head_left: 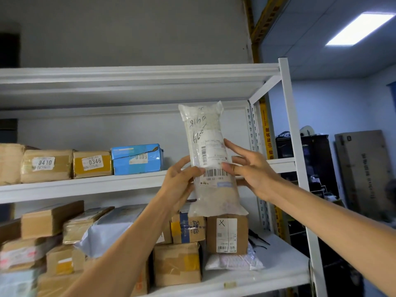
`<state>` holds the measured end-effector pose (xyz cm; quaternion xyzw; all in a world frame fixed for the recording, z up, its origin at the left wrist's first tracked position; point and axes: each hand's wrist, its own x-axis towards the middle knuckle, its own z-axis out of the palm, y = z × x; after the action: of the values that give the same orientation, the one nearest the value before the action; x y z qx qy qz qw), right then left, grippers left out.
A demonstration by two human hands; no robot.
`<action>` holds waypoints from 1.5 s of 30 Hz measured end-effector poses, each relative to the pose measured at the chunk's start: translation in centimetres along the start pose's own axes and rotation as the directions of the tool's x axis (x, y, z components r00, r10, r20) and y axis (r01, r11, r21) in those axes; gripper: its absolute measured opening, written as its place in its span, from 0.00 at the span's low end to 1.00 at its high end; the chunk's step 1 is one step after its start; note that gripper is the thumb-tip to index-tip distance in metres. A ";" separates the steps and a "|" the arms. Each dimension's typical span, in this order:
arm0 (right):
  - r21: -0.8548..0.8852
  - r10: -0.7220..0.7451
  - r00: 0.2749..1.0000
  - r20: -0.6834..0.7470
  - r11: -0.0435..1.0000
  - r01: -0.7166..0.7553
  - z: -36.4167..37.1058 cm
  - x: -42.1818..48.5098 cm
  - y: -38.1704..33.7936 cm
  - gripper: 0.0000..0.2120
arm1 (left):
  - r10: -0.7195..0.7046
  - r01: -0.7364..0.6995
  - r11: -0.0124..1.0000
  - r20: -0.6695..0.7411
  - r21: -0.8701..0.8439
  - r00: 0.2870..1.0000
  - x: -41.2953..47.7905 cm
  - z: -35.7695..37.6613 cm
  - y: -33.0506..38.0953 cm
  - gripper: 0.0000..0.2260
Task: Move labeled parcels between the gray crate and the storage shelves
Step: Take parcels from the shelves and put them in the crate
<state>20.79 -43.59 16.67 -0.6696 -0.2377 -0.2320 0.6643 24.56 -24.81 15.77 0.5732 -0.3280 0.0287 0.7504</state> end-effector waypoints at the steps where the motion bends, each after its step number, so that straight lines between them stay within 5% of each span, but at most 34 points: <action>1: -0.024 0.008 1.000 0.005 1.000 -0.007 0.2 0.1 -0.2 0.29 | -0.009 0.009 1.000 -0.015 -0.008 1.000 0.3 -0.2 0.2 0.18; 7: 0.057 0.110 0.971 -0.213 0.993 -0.100 2.0 2.2 -0.1 0.17 | -0.099 0.099 0.995 -0.117 -0.005 0.988 2.0 -1.2 1.4 0.31; 11: 0.054 0.154 0.978 -0.138 0.988 -0.148 2.8 4.1 0.5 0.14 | -0.018 0.027 0.983 -0.052 0.184 0.999 2.8 -2.9 2.0 0.22; 14: 0.029 0.156 0.988 -0.012 0.987 -0.155 3.3 5.5 0.6 0.12 | 0.040 -0.016 0.969 -0.092 0.249 0.995 4.7 -3.9 2.2 0.26; 19: -0.049 0.120 0.987 -0.102 0.991 -0.126 2.5 9.7 0.6 0.13 | 0.054 -0.043 0.984 -0.058 0.175 0.997 8.3 -4.1 1.6 0.32; 27: -0.090 0.132 0.988 -0.084 0.986 -0.140 -1.3 17.3 3.5 0.16 | 0.078 -0.051 0.941 -0.067 0.335 0.995 15.6 -4.5 -1.3 0.37; 29: -0.096 0.164 0.986 0.028 0.982 -0.160 -2.1 18.7 4.3 0.17 | 0.062 -0.029 0.895 -0.058 0.445 0.996 17.5 -5.0 -1.7 0.37; 33: -0.367 0.189 0.966 0.174 0.923 -0.115 -3.0 21.0 6.6 0.37 | 0.020 0.034 0.706 -0.068 0.707 0.997 20.6 -5.7 -2.6 0.31; 37: -0.499 0.214 0.938 0.273 0.865 -0.052 -3.4 22.9 7.8 0.26 | -0.048 0.098 0.545 -0.086 0.833 0.995 22.1 -6.9 -2.7 0.26; 41: -0.557 0.213 0.920 0.329 0.831 0.006 -3.1 23.7 8.0 0.31 | -0.073 0.111 0.443 -0.087 0.890 0.994 22.5 -7.6 -2.6 0.24; 45: -0.595 0.194 0.926 0.323 0.803 0.039 -2.9 24.2 8.7 0.25 | -0.085 0.115 0.371 -0.090 0.922 0.992 22.5 -7.8 -2.9 0.26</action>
<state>45.12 -46.32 25.13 -0.8834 -0.2456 -0.1367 0.3749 46.98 -26.49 24.13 0.9123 -0.2108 0.1690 0.3077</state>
